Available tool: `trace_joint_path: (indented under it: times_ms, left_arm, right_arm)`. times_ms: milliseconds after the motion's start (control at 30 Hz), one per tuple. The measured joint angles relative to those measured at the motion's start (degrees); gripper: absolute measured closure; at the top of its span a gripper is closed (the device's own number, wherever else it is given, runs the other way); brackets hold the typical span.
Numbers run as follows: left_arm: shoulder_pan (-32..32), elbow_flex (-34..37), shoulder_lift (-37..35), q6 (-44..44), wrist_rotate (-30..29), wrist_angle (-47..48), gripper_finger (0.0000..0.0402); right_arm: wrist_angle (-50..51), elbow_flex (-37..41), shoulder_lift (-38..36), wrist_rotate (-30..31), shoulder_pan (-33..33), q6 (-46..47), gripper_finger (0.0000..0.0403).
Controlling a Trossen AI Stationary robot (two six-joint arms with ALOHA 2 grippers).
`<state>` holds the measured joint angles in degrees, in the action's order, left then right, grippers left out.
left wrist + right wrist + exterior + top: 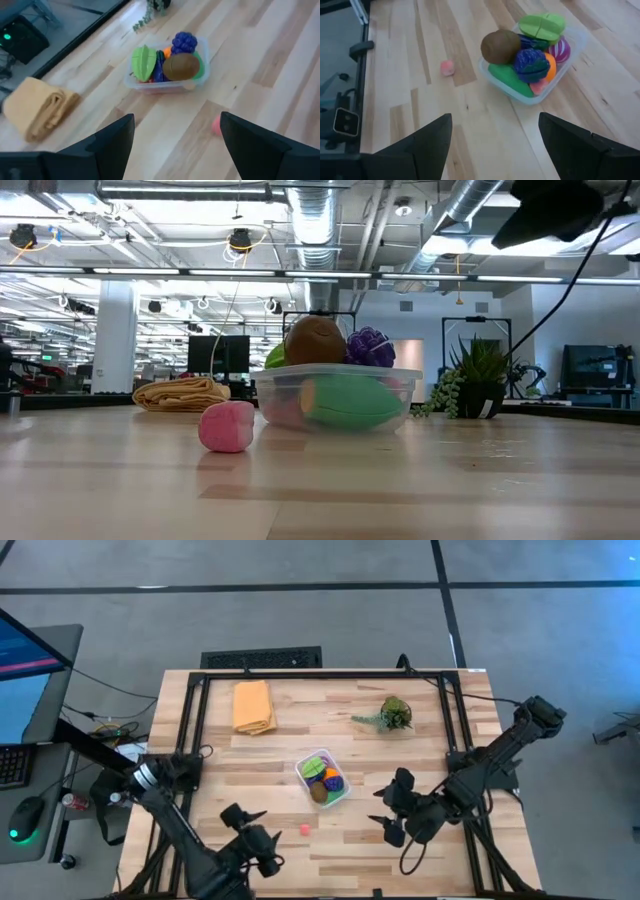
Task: Pick and placing Produce into tupperware
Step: Put the pink peach into the transparent bin
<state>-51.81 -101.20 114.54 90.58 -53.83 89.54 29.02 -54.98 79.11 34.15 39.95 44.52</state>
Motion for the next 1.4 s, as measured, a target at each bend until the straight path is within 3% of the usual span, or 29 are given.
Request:
trace_joint_path:
  times_ms: [133, 267, 467, 733, 1033, 1400]
  left_arm:
    - [-2.3, 3.0, 0.02, 6.8, -4.91, -4.31, 0.0116]
    - [-2.96, 5.51, 0.04, 4.26, -7.51, -15.82, 0.0116]
    - [-2.32, 10.85, 0.07, -7.59, -2.99, -36.9, 0.0116]
    - [-1.39, 18.18, 0.14, -5.88, 0.21, -37.8, 0.0116]
    - [0.52, 27.69, 0.11, -7.49, 2.56, -50.98, 0.0116]
    - [4.39, 37.19, 0.11, -21.61, 6.41, -74.49, 0.0116]
  right_arm:
    - [-0.66, 0.0, 0.0, -0.33, -1.32, -0.34, 0.0081]
    - [-1.49, 0.0, 0.0, -1.84, -2.94, -2.72, 0.0081]
    - [-2.62, 0.0, 0.0, -5.53, -6.34, -7.46, 0.0081]
    - [-4.35, 0.0, 0.0, -9.75, -9.4, -12.55, 0.0081]
    - [-4.21, 0.0, 0.0, -11.64, -9.23, -13.08, 0.0081]
    - [-4.22, 0.0, 0.0, -13.76, -9.23, -12.57, 0.0081]
